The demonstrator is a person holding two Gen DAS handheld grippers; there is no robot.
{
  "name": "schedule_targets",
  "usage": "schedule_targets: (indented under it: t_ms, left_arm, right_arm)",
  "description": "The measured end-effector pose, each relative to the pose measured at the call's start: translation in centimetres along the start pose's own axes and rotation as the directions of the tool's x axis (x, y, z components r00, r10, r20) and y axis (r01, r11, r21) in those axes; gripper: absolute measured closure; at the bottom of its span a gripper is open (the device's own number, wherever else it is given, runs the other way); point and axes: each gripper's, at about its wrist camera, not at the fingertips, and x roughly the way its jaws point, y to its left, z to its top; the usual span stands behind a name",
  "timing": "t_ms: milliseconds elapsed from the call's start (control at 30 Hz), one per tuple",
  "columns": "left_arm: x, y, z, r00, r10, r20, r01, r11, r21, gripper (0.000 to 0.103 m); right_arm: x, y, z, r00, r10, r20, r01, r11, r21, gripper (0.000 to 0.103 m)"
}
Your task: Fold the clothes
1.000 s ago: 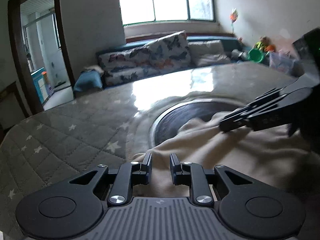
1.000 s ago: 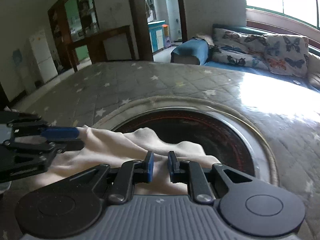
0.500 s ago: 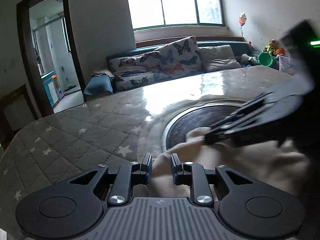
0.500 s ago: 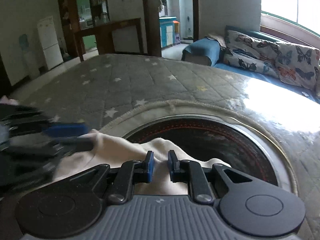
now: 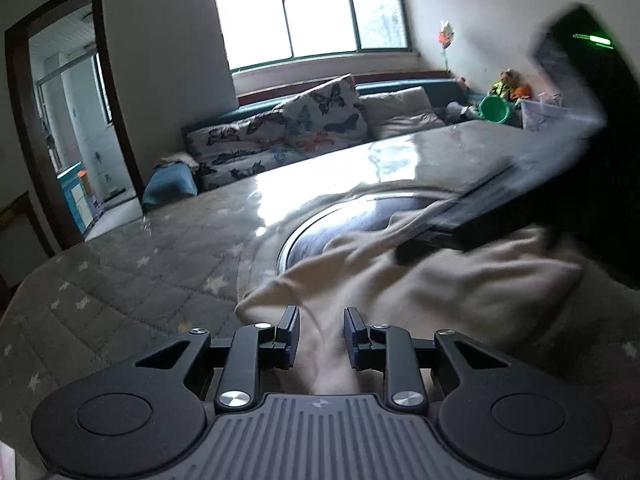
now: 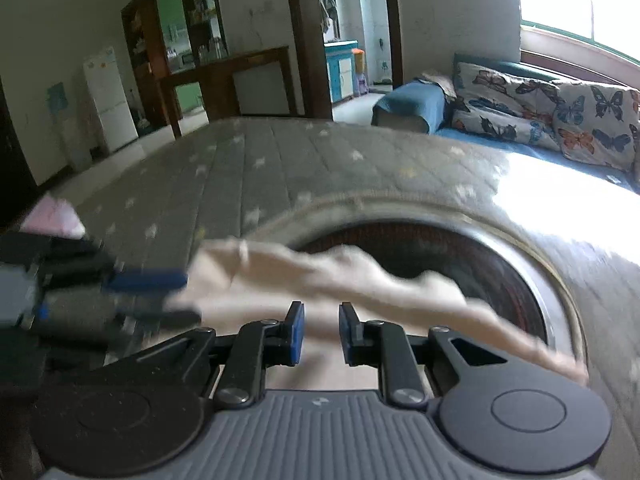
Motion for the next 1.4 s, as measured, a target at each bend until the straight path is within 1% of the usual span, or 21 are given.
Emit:
schedule_targets:
  t_ms: [100, 200, 233, 333, 467, 600, 633, 767, 833, 900, 967, 1033, 1067, 1133, 1200, 1300, 1333, 1400]
  left_arm:
    - [0.3, 0.5, -0.5, 1.0, 0.007, -0.016, -0.007, 1.0, -0.007, 0.075]
    - [0.2, 0.7, -0.9, 1.0, 0.0, -0.016, 0.0, 1.0, -0.003, 0.074]
    - [0.1, 0.7, -1.0, 1.0, 0.002, -0.017, -0.002, 1.0, 0.0, 0.074]
    - [-0.1, 0.4, -0.8, 1.0, 0.009, -0.009, -0.009, 1.0, 0.0, 0.075]
    - [-1.1, -0.4, -0.2, 0.999, 0.017, 0.029, -0.017, 1.0, 0.009, 0.075]
    - [-1.9, -1.4, 0.1, 0.999, -0.009, 0.05, 0.008, 1.0, 0.03, 0.075]
    - [-2.1, -1.7, 0.1, 0.998, -0.019, 0.055, 0.017, 0.999, 0.037, 0.075]
    - [-2.5, -3.4, 0.2, 0.994, -0.08, 0.07, 0.075, 0.995, 0.071, 0.075]
    - [-2.1, -4.4, 0.2, 0.992, -0.112, 0.066, 0.106, 0.991, 0.083, 0.075]
    - [-1.6, -5.3, -0.1, 0.989, -0.139, 0.053, 0.133, 0.986, 0.099, 0.075]
    - [-1.2, -6.1, -0.4, 0.986, -0.161, 0.038, 0.156, 0.981, 0.119, 0.075]
    - [-1.1, -6.5, -0.9, 0.984, -0.175, 0.028, 0.17, 0.976, 0.137, 0.075]
    - [-1.1, -6.6, -1.1, 0.983, -0.179, 0.029, 0.173, 0.974, 0.145, 0.074]
    - [-1.2, -6.8, -1.2, 0.982, -0.187, 0.025, 0.181, 0.971, 0.156, 0.074]
    - [-1.3, -6.9, -1.2, 0.98, -0.196, 0.02, 0.19, 0.967, 0.167, 0.074]
    - [-1.5, -7.2, -1.0, 0.98, -0.2, 0.02, 0.193, 0.964, 0.184, 0.074]
    - [-1.3, -7.2, -1.0, 0.979, -0.203, 0.02, 0.196, 0.964, 0.181, 0.074]
    - [-1.0, -7.2, -0.9, 0.978, -0.209, 0.022, 0.202, 0.964, 0.174, 0.074]
  right_arm:
    - [-1.5, -0.1, -1.9, 1.0, -0.03, -0.002, 0.03, 0.999, -0.022, 0.085]
    - [-3.5, -0.2, -3.6, 0.997, -0.075, 0.019, 0.076, 0.995, -0.072, 0.083]
    - [-4.0, -0.2, -4.1, 0.996, -0.092, 0.018, 0.093, 0.992, -0.084, 0.081]
    - [-5.2, -0.3, -4.7, 0.992, -0.122, 0.012, 0.123, 0.988, -0.092, 0.081]
    - [-5.9, 0.3, -4.9, 0.994, -0.098, 0.038, 0.101, 0.992, -0.073, 0.081]
    - [-5.9, 1.6, -6.1, 0.998, -0.067, 0.007, 0.067, 0.992, -0.109, 0.081]
    - [-6.3, 1.7, -6.3, 0.998, -0.067, 0.011, 0.068, 0.991, -0.114, 0.081]
    - [-8.0, 1.4, -6.3, 0.997, -0.067, 0.049, 0.071, 0.995, -0.073, 0.081]
    - [-8.7, 0.8, -6.3, 0.993, -0.092, 0.076, 0.095, 0.995, -0.037, 0.081]
    - [-9.0, 0.1, -6.7, 0.99, -0.124, 0.068, 0.125, 0.992, -0.008, 0.081]
    - [-9.0, -0.9, -7.3, 0.986, -0.163, 0.035, 0.163, 0.986, 0.02, 0.081]
    - [-9.1, -1.7, -8.0, 0.983, -0.182, 0.0, 0.181, 0.982, 0.046, 0.081]
    - [-9.3, -1.8, -8.2, 0.984, -0.178, -0.002, 0.178, 0.983, 0.053, 0.081]
    - [-9.8, -2.0, -7.9, 0.985, -0.173, 0.011, 0.172, 0.984, 0.055, 0.081]
    - [-10.2, -1.9, -7.1, 0.985, -0.165, 0.045, 0.163, 0.985, 0.055, 0.081]
    - [-9.7, -2.0, -5.9, 0.984, -0.153, 0.087, 0.149, 0.988, 0.052, 0.08]
    - [-9.2, -2.1, -5.7, 0.984, -0.155, 0.088, 0.151, 0.987, 0.05, 0.08]
    - [-8.3, -2.9, -5.8, 0.985, -0.16, 0.061, 0.156, 0.985, 0.074, 0.08]
